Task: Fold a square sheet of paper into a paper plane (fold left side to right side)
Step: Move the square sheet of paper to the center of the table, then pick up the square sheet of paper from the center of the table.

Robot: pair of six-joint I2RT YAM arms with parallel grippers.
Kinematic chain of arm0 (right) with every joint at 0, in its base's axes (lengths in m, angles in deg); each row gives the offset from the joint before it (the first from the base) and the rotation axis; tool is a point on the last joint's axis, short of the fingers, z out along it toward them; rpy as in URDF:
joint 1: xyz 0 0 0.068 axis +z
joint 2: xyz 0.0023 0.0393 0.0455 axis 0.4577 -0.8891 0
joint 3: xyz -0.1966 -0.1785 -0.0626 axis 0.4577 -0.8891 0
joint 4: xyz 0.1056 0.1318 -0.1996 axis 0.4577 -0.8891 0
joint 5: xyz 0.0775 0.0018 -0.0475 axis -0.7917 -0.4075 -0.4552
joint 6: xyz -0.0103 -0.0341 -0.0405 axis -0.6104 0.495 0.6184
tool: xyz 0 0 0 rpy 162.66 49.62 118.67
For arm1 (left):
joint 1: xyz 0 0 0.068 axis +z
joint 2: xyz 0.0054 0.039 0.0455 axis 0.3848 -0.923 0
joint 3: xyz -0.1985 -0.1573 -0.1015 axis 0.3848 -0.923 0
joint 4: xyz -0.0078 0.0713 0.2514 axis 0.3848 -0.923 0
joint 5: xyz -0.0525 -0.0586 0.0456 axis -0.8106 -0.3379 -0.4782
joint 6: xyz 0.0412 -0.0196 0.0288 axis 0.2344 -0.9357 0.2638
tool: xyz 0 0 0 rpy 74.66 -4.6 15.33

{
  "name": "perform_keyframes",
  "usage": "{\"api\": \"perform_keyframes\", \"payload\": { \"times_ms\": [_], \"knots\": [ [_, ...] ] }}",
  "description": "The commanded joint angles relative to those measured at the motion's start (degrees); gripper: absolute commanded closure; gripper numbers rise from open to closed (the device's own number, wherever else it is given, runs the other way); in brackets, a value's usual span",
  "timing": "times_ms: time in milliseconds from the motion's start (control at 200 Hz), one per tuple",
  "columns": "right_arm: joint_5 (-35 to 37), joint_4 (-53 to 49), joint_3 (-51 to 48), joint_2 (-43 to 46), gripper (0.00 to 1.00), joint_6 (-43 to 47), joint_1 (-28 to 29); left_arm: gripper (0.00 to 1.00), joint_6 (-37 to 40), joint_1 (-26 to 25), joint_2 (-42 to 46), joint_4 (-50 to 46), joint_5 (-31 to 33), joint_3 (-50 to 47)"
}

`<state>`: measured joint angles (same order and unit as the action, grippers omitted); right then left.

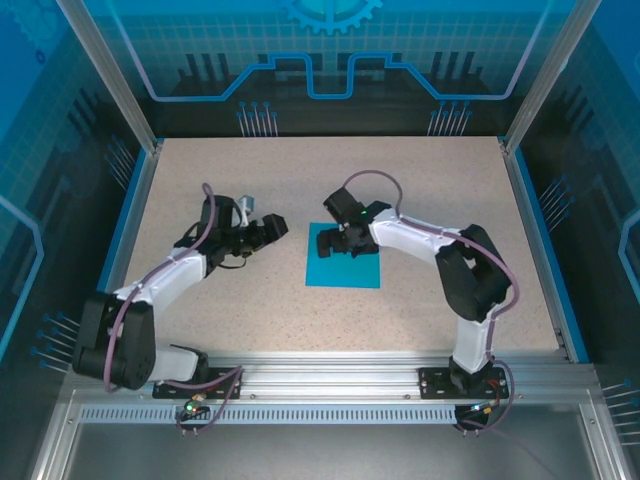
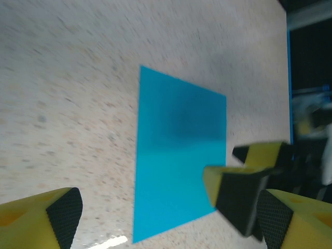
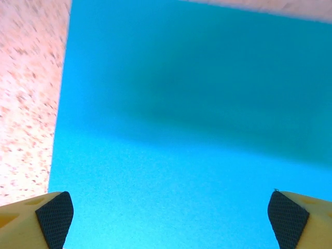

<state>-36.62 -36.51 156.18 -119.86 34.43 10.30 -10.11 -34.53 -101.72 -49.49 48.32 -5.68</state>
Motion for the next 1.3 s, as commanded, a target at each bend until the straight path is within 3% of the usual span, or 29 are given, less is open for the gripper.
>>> {"api": "perform_keyframes", "payload": {
  "times_ms": [0,335,775,1295],
  "knots": [
    [-0.33,0.41,-1.84,2.91,0.0,5.23,-4.88,0.13,-0.81,-3.75,-4.93,-1.52,-5.27,3.14],
    [-5.51,2.93,-0.83,-2.19,0.0,12.15,-13.09,0.3,-2.66,-11.45,-16.73,-0.61,-8.63,9.03],
    [-5.7,0.66,6.64,-11.73,0.0,14.44,-13.1,0.36,-2.46,-15.13,-25.05,-5.94,-5.09,12.54],
    [-8.42,-0.87,3.54,-10.96,0.01,12.69,-9.02,0.43,-1.61,-15.52,-27.24,-8.44,-2.61,13.21]
  ]
}}
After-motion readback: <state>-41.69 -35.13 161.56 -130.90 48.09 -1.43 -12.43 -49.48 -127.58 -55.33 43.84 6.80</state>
